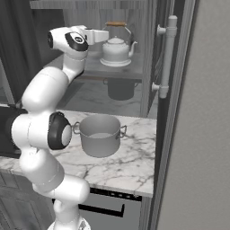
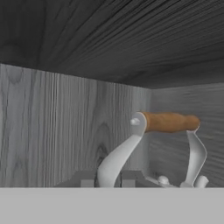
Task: Pick the kettle from the cabinet and place it on a stove burner. Then pick the pot from the counter and place it on another stove burner. Finally, turn both burners on.
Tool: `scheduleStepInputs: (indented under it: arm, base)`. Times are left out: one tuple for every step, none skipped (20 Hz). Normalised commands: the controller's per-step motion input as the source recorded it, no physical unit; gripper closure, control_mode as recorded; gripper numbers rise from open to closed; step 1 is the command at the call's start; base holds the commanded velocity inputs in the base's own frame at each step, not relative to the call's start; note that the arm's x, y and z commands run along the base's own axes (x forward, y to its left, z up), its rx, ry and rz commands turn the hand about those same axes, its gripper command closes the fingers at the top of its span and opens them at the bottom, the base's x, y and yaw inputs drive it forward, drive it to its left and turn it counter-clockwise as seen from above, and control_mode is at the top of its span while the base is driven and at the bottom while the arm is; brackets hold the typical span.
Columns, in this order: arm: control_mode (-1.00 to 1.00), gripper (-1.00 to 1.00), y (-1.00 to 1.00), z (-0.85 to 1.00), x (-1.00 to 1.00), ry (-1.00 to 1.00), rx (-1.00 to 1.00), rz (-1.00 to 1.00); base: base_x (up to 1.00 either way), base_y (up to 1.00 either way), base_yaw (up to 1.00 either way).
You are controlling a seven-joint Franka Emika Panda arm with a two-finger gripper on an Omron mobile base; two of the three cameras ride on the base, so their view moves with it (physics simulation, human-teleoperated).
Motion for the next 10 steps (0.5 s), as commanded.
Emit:
scheduleStepInputs:
  arm:
    - [-1.00, 1.00, -0.10, 0.01, -0.21, 0.00, 0.01, -0.01]
    - [-1.00, 1.00, -0.07, 0.06, -0.20, 0.00, 0.02, -0.01]
    - [-1.00, 1.00, -0.11, 0.10, -0.21, 0.00, 0.03, -0.01]
    - [-1.00, 1.00, -0.11, 0.10, -0.21, 0.00, 0.03, -0.01]
    - [-1.00, 1.00, -0.11, 0.06, -0.20, 0.00, 0.01, -0.01]
    - [-1.00, 1.00, -0.14, 0.09, -0.27, 0.00, 0.04, -0.01]
    - [-1.00, 1.00, -0.13, 0.07, -0.26, 0.00, 0.03, -0.01]
    - [-1.00, 1.00, -0.14, 0.06, -0.26, 0.00, 0.03, -0.01]
    - [-1.00, 1.00, -0.12, 0.07, -0.26, 0.00, 0.03, -0.01]
    - [-1.00, 1.00, -0.13, 0.07, -0.26, 0.00, 0.03, -0.02]
  base:
    - [0.00, 0.00, 0.00]
    - [0.00, 0.00, 0.00]
    - [0.00, 0.00, 0.00]
    - [0.00, 0.00, 0.00]
    - [0.00, 0.00, 0.00]
    - [0.00, 0.00, 0.00]
    - [0.00, 0.00, 0.00]
    - [0.00, 0.00, 0.00]
    - [0.00, 0.00, 0.00]
    - [0.00, 0.00, 0.00]
